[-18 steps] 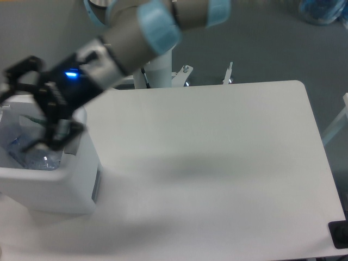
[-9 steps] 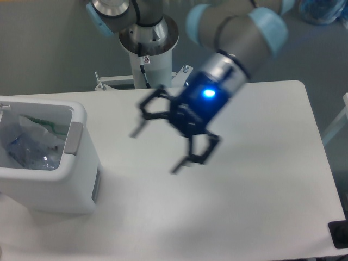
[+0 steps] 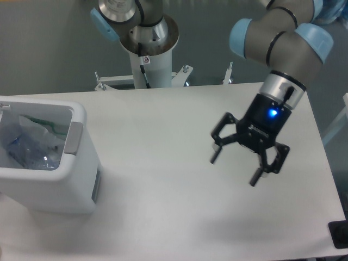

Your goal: Place the trash in the trash can

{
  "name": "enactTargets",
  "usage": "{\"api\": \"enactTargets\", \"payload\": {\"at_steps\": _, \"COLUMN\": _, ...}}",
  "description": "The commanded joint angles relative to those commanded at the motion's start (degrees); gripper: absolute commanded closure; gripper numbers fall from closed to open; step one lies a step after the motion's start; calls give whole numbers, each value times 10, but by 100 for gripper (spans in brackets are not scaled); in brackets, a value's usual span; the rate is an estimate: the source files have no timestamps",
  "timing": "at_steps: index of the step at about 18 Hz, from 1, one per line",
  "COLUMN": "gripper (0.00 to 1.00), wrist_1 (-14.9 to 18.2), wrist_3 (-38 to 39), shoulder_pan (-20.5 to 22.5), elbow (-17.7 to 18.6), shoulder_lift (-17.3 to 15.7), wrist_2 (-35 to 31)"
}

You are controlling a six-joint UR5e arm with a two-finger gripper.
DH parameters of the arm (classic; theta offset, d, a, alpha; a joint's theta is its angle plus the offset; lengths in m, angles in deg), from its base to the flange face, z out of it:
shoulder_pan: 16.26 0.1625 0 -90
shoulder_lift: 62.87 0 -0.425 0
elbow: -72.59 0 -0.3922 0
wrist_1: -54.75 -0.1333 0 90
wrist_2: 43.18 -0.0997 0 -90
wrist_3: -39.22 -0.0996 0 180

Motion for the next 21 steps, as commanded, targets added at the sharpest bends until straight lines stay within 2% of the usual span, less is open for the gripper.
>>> {"api": "enactTargets", "payload": {"at_steps": 8, "gripper": 0, "wrist_1": 5, "wrist_3": 0, "shoulder_pan": -24, "elbow": -9, "shoulder_lift": 5, "wrist_2": -177}}
{"api": "enactTargets", "payload": {"at_steps": 13, "gripper": 0, "wrist_1": 7, "wrist_3": -2, "shoulder_pan": -71, "elbow": -25, "shoulder_lift": 29, "wrist_2": -302}}
{"api": "enactTargets", "payload": {"at_steps": 17, "gripper": 0, "wrist_1": 9, "wrist_3": -44, "shoulder_pan": -94, "elbow": -19, "shoulder_lift": 30, "wrist_2": -335}}
{"api": "enactTargets", "payload": {"at_steps": 21, "gripper": 0, "wrist_1": 8, "wrist_3": -44, "shoulder_pan": -96, "elbow": -16, "shoulder_lift": 30, "wrist_2": -337}}
